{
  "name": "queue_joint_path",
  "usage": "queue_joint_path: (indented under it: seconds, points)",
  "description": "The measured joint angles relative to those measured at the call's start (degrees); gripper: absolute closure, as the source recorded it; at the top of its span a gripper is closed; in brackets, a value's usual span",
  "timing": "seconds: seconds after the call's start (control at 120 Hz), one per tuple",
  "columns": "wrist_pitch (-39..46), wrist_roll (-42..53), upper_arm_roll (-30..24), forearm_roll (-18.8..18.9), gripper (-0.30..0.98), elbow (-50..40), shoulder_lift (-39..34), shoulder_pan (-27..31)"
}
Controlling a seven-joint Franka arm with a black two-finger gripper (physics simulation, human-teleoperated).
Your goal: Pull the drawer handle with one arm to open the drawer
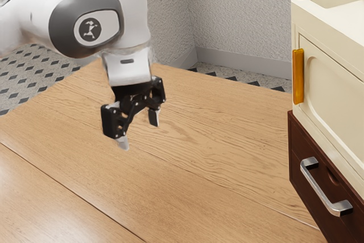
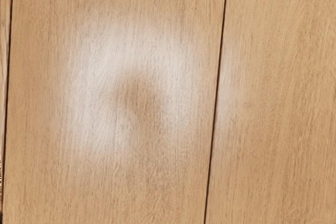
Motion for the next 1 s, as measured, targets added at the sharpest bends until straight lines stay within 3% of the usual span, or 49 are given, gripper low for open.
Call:
queue_joint_path:
  seconds: [0.3,0.442,0.675,0.833,1.0]
  points:
    - [12.52,20.61,-2.63,-12.97,0.0,-4.99,-0.22,-0.48]
    - [20.76,27.94,-2.74,-16.68,0.0,-8.72,-1.44,-3.84]
    - [34.7,35.33,-2.75,-19.29,0.0,-18.47,-5.76,-7.8]
    - [43.15,37.76,-3.09,-19.57,0.04,-20.3,-5.95,-10.56]
    - [49.44,38.64,-3.52,-20.78,0.23,-20.02,-3.68,-12.2]
